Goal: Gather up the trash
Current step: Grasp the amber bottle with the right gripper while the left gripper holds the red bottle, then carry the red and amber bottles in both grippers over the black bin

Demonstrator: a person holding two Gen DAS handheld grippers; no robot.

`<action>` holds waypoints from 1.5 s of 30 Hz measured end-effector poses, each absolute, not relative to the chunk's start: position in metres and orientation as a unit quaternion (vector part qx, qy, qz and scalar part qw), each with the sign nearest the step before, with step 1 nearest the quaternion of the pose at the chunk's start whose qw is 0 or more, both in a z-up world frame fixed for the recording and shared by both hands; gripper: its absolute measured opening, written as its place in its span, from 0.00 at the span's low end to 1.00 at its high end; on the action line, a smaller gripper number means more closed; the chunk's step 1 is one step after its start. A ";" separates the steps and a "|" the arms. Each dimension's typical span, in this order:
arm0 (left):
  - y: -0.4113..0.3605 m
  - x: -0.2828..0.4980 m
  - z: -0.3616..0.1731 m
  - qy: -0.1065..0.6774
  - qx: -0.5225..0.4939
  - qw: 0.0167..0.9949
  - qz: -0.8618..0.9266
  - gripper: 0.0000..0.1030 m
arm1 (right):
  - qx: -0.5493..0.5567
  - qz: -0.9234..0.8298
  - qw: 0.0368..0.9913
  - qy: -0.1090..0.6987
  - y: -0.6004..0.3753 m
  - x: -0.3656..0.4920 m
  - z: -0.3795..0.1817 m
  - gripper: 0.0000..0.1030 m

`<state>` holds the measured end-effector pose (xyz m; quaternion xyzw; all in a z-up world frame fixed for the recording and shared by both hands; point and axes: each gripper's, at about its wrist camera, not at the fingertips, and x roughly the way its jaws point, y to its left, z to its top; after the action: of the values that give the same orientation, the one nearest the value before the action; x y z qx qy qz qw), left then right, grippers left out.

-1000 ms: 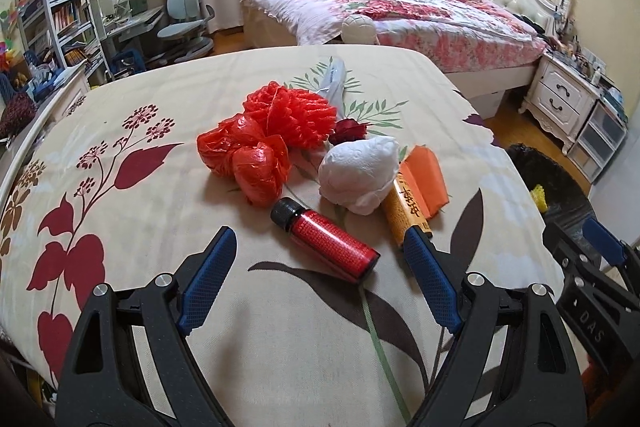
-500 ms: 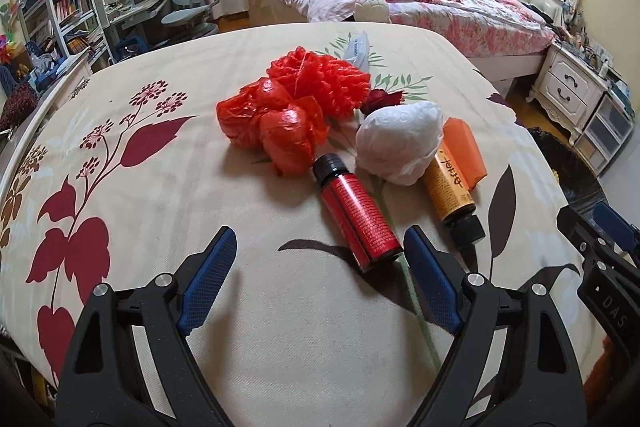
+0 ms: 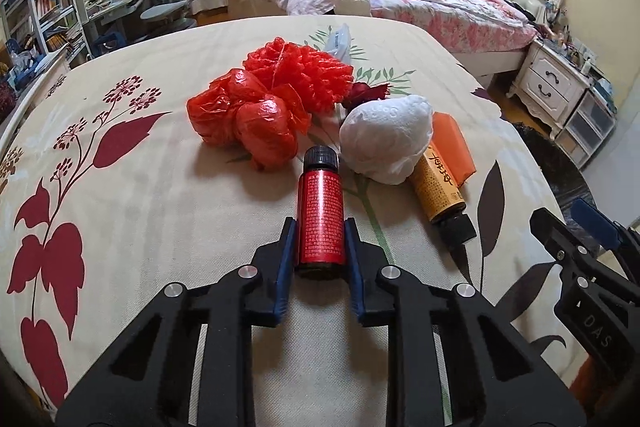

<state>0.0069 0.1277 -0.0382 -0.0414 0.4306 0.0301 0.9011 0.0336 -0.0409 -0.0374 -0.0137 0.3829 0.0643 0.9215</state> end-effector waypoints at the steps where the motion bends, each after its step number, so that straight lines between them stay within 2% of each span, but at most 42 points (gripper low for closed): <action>1: 0.128 0.006 -0.038 0.431 -0.041 0.901 0.030 0.22 | -0.015 0.066 0.921 0.383 -0.039 0.033 -0.037 0.58; 9: 0.139 -0.012 -0.036 0.428 -0.036 0.902 0.033 0.22 | -0.021 0.099 0.919 0.382 -0.017 0.032 -0.033 0.58; 20: 0.173 -0.018 -0.036 0.425 -0.037 0.902 0.067 0.22 | -0.030 0.151 0.905 0.396 0.025 0.047 -0.036 0.33; 29: 0.179 -0.017 -0.037 0.426 -0.049 0.901 0.059 0.22 | -0.042 0.152 0.895 0.418 0.038 0.062 -0.049 0.24; 45: 0.170 -0.025 -0.025 0.405 -0.048 0.912 0.047 0.22 | -0.040 0.142 0.907 0.394 0.021 0.039 -0.031 0.24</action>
<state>-0.0246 0.1699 -0.0248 -0.0478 0.4049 0.0468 0.9119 0.0386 0.0207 -0.0308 -0.0398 0.3943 0.1419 0.9071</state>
